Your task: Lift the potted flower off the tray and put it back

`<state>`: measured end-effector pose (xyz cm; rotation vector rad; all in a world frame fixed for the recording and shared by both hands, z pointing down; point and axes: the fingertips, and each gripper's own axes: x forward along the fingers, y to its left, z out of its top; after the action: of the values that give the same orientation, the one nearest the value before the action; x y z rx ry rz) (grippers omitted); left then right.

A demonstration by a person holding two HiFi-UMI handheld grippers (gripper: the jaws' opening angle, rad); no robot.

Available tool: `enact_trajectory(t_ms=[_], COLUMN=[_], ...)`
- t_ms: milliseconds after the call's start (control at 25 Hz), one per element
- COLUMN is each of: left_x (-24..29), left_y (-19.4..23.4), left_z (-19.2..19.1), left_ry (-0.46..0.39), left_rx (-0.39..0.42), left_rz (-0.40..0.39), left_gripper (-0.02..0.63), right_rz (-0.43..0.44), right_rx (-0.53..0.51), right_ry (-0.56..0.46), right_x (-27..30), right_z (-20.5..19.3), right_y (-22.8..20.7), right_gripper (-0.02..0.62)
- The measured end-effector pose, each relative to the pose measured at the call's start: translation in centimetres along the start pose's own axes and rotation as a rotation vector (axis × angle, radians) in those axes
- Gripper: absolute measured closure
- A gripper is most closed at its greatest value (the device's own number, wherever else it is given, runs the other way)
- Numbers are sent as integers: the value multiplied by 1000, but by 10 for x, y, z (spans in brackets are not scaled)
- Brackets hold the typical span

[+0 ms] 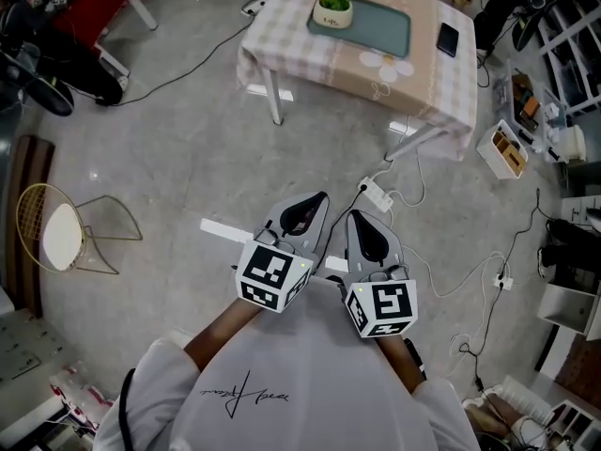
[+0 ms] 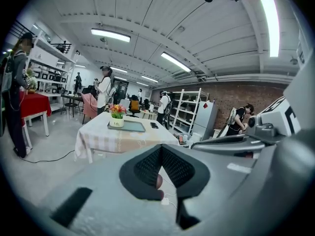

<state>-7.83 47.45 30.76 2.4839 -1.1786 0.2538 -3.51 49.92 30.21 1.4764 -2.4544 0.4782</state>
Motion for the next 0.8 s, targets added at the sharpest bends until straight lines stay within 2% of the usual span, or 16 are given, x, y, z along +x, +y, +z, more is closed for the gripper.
enact_trajectory(t_ms=[560, 800], left_x=[-3, 8], left_y=[39, 37], left_z=[4, 8], left_ry=[7, 13], left_rx=[10, -7], left_rz=[13, -29], left_gripper=[607, 607], right_rz=[-15, -39], right_rx=[-2, -43], right_ry=[19, 41], right_x=[37, 47], right_z=[6, 5], right_y=[7, 0], right_gripper=[589, 589])
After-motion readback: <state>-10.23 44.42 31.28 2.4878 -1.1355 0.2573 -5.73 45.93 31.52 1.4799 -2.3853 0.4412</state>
